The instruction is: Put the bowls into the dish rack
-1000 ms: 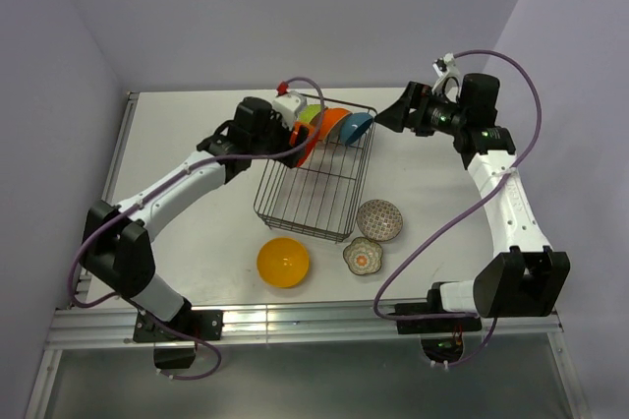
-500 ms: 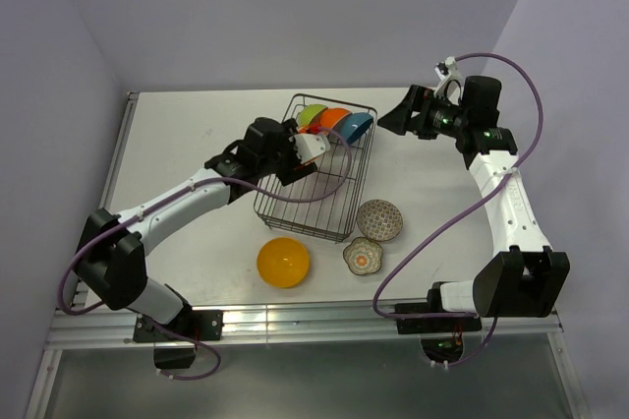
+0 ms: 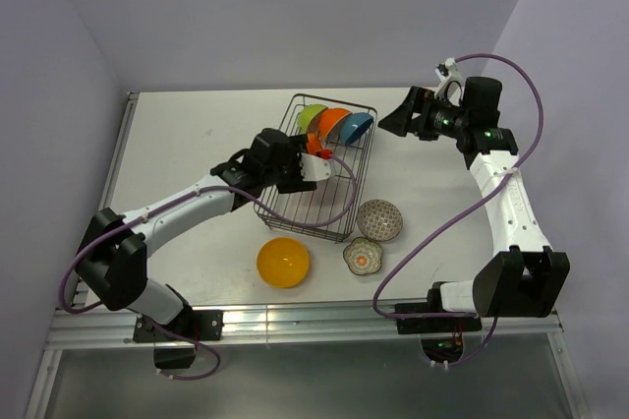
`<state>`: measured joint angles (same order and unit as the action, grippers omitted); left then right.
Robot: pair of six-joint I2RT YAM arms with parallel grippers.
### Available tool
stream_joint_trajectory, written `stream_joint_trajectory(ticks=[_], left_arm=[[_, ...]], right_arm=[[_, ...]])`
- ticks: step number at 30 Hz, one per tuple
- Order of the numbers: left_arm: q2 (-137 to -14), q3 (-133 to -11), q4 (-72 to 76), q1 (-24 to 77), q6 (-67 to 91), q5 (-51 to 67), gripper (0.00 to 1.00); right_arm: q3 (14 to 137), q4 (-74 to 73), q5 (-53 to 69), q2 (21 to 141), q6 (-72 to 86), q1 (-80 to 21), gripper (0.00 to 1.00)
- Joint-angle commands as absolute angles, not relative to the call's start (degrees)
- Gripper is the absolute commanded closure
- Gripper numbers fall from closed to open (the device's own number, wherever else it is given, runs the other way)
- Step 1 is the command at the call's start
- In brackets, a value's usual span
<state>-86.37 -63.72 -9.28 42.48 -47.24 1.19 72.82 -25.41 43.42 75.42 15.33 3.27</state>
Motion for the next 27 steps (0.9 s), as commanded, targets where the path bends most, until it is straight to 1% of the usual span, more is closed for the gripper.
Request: stream_joint_trajectory(ticks=[1, 27], left_arm=[[-85.25, -63.2, -4.66, 42.89, -51.85, 0.26, 1.0], [-89.91, -61.26, -3.78, 42.89, -58.71, -2.02, 1.0]], right_arm=[[73.74, -25.31, 44.47, 73.74, 14.41, 3.78, 0.0], [73.92, -26.89, 45.18, 74.44, 12.92, 4.75, 0.0]])
